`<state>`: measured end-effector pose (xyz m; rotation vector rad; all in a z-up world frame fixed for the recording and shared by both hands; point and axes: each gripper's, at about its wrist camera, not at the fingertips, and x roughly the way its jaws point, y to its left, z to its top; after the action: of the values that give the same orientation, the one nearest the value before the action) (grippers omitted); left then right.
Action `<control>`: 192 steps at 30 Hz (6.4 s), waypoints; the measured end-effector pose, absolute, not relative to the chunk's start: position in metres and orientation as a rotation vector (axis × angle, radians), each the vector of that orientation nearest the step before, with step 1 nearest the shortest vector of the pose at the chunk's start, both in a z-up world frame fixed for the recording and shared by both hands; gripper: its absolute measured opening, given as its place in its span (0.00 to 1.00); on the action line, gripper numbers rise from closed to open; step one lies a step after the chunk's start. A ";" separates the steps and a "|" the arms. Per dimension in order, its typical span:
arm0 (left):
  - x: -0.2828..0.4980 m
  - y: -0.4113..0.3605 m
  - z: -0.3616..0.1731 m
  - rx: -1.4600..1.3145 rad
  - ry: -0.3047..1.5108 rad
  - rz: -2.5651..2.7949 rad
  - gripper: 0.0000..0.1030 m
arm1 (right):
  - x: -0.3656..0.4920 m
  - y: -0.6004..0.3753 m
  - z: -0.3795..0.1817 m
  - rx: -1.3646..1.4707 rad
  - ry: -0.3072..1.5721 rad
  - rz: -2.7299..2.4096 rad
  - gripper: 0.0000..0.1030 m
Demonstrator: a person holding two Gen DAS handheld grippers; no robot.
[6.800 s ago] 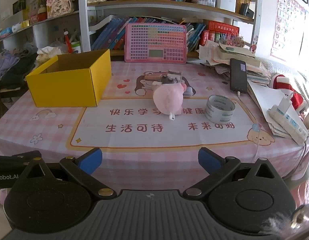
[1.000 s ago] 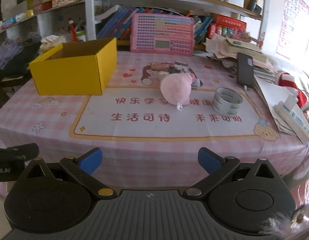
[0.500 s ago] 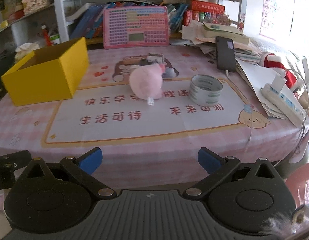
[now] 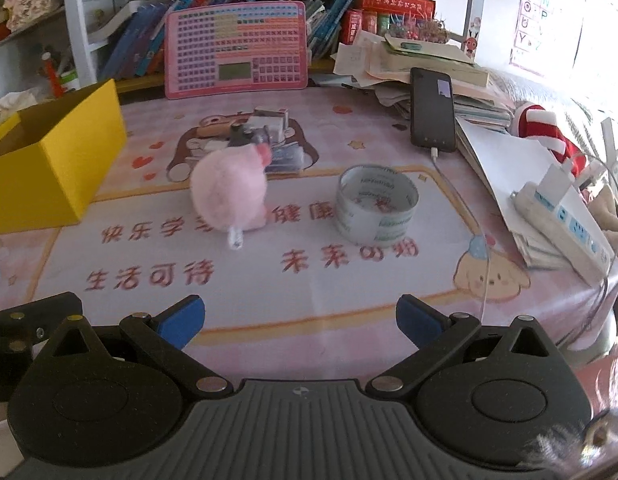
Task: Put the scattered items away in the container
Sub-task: 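Move the left tool to the pink plush pig while the right tool approaches the tape roll, then close the left tool on the pink pig while the right tool grips the tape roll, then carry the pig in the left tool while the right tool carries the tape to the yellow box, then lower the pig and open the left tool while the right tool releases the tape into the box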
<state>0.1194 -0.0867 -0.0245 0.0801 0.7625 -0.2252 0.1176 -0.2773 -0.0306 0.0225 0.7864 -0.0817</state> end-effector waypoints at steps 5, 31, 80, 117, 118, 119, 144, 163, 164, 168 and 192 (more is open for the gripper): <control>0.143 -0.109 -0.025 0.090 0.775 -0.229 1.00 | 0.147 -0.300 -0.033 0.021 0.809 -0.091 1.00; 0.247 -0.188 -0.040 0.141 0.869 -0.206 0.99 | 0.245 -0.374 -0.064 0.095 0.910 -0.082 0.98; 0.218 -0.114 -0.037 -0.051 0.901 -0.217 0.62 | 0.224 -0.321 -0.049 0.027 0.860 0.040 0.80; 0.092 0.093 -0.002 -0.029 0.711 -0.220 0.62 | 0.105 -0.090 -0.014 -0.117 0.752 0.095 0.80; 0.091 0.095 -0.002 -0.027 0.708 -0.218 0.62 | 0.105 -0.088 -0.013 -0.120 0.748 0.097 0.80; 0.091 0.096 -0.002 -0.024 0.706 -0.216 0.62 | 0.105 -0.086 -0.012 -0.122 0.744 0.100 0.80; 0.092 0.139 -0.002 -0.037 0.692 -0.152 0.62 | 0.118 -0.034 -0.008 -0.181 0.718 0.194 0.80; 0.120 0.149 0.032 0.020 0.594 -0.148 0.62 | 0.157 -0.021 0.027 -0.219 0.561 0.299 0.80; 0.126 0.149 0.036 0.032 0.581 -0.151 0.62 | 0.165 -0.021 0.031 -0.219 0.548 0.307 0.80; 0.158 0.151 0.052 0.058 0.545 -0.152 0.62 | 0.202 -0.014 0.045 -0.239 0.488 0.336 0.80; 0.363 0.152 -0.024 0.269 0.929 -0.201 0.64 | 0.396 0.069 -0.042 -0.928 0.694 0.703 0.80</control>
<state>0.3631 0.1525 -0.0242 0.2690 0.9293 -0.2015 0.3959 0.0693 -0.0422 -0.9284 0.6940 0.7032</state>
